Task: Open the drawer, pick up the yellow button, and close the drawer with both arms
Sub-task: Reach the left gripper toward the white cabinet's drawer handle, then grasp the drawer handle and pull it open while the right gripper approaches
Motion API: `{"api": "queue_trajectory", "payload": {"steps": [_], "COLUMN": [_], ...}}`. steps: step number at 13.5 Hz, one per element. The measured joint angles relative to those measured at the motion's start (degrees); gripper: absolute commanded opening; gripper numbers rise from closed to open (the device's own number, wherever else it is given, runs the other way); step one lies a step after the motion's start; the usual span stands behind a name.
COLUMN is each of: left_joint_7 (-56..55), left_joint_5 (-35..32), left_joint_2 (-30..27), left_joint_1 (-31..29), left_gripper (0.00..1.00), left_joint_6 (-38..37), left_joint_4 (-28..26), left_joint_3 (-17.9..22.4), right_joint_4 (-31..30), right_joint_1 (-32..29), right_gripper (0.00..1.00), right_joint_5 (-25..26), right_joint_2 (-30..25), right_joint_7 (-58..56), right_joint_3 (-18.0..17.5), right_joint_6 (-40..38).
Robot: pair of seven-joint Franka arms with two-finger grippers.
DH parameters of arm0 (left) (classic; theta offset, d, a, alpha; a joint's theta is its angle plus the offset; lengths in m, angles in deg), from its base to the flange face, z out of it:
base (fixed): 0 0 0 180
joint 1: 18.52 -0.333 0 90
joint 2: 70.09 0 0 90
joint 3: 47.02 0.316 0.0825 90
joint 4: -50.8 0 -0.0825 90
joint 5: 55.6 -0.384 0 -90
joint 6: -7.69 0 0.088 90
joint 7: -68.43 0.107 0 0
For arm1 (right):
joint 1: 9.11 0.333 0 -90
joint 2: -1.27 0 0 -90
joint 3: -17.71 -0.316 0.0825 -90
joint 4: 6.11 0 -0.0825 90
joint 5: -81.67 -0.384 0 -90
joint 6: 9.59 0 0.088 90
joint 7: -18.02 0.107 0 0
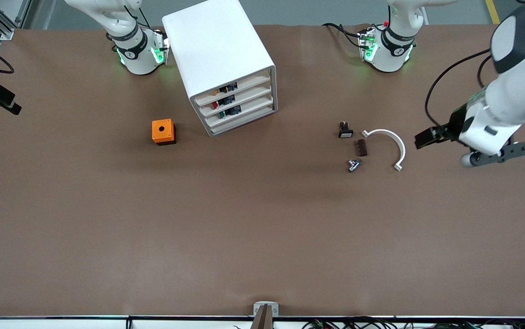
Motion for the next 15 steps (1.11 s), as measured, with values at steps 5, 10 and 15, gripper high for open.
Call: {"api": "queue_trajectory", "payload": {"steps": [5,10,15], "left_joint_7": [-24.84,-50.39,-79.62], "left_joint_5": [0.78,6.56,18.35], "left_joint_2": [14.45,22.70,28.73], "left_joint_1": [4.33,7.17,14.10], "left_gripper": [1.00,0.99,0.99], "left_joint_6": [0.38,0.28,0.28], "left_joint_4": [6.25,7.92,8.22], "left_joint_3": [-1.64,-1.73,-1.82], "right_joint_4": [-0.24,-2.92,-3.27], "right_joint_1": [0.12,0.78,1.53], "right_gripper": [1.00,1.00,0.98], "right_joint_5": [0.00,-0.24,-0.32], "right_joint_2": [-0.01,2.03,7.01], "right_joint_7": [-0.26,-0.27,-0.27], "right_joint_3": [-0.62,-0.83,-0.85], "right_joint_6": [0.38,3.30,4.42]}}
